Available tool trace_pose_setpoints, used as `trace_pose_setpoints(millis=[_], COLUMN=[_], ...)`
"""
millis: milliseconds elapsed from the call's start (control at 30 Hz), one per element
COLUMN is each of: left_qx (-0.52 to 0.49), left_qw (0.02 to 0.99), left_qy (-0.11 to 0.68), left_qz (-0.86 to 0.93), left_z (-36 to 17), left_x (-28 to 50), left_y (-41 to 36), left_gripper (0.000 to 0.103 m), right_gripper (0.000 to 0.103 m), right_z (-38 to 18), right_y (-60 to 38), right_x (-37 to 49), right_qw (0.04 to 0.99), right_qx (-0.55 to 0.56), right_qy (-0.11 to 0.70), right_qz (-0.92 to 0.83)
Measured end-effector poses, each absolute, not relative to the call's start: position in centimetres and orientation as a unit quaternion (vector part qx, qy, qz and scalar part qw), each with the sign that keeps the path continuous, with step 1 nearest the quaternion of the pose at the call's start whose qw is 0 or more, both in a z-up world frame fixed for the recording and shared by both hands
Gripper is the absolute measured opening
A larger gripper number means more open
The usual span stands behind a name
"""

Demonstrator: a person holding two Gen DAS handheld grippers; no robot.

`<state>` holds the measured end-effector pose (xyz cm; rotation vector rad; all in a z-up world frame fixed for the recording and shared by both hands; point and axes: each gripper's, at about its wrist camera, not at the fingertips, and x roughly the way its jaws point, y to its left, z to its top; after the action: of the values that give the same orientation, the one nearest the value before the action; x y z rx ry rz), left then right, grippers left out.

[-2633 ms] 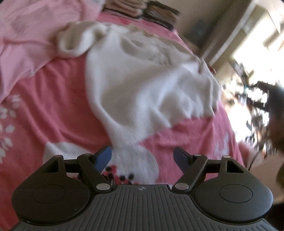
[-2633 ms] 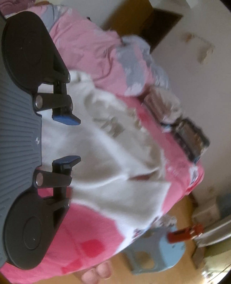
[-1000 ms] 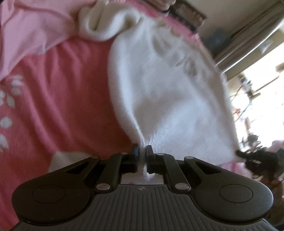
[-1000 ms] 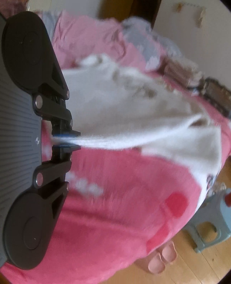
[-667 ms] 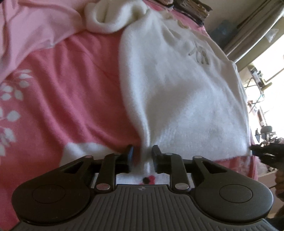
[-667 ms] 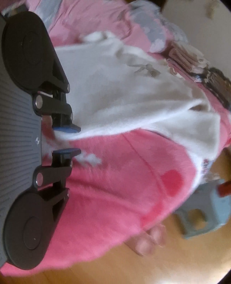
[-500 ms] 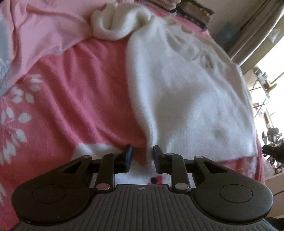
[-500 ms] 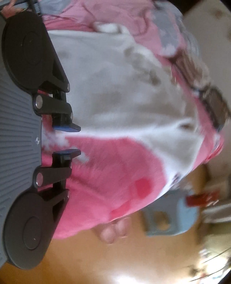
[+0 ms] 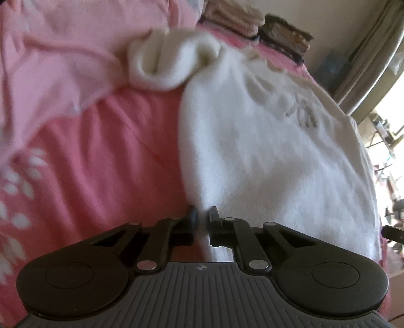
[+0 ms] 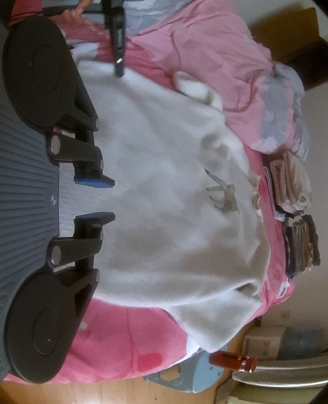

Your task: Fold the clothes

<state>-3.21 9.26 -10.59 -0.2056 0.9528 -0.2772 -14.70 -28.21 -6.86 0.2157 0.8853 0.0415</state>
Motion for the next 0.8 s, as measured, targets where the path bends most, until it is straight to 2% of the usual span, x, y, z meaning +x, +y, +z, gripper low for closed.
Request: trace_pose_setpoints(millis=[133,200,267,433,533,700,800], left_qx=[-0.084,-0.085,-0.087,-0.107,-0.121,-0.090,-0.052], left_qw=[0.872,0.873,0.876,0.868,0.856,0.854,0.855], left_qy=[0.465,0.462,0.456,0.464,0.476,0.476,0.473], left_qz=[-0.125,-0.130,-0.131,-0.142,-0.159,-0.190,-0.206], left_z=[-11.6,-11.7,-11.4,-10.9,-10.8,-10.4,-10.5], left_x=[-3.4,-3.5,-3.9,-5.6,-6.6,-8.9,-10.1], left_y=[9.7,10.0,10.5,11.7,11.9,10.9,9.6], left_gripper=[0.007,0.011,0.024,0.031,0.032,0.036,0.043], right_gripper=[0.022,0.022,0.022,0.022,0.032,0.040,0.048], right_z=[-7.7,-8.2,-7.9,-7.3,-7.3,-7.4,-7.3], right_y=[-28.0,-28.0,-27.4,-24.6,-22.6,-19.2,-17.8], right_x=[-15.0,-15.1,-15.3,-15.9,-16.5,-17.8,-18.6], right_qw=[0.895,0.893,0.901,0.915,0.918,0.918,0.921], right_qx=[0.096,0.091,0.075,0.028,-0.007,-0.063,-0.084], right_qy=[0.435,0.439,0.427,0.395,0.381,0.358,0.342], right_qz=[0.019,0.019,0.029,0.074,0.108,0.157,0.163])
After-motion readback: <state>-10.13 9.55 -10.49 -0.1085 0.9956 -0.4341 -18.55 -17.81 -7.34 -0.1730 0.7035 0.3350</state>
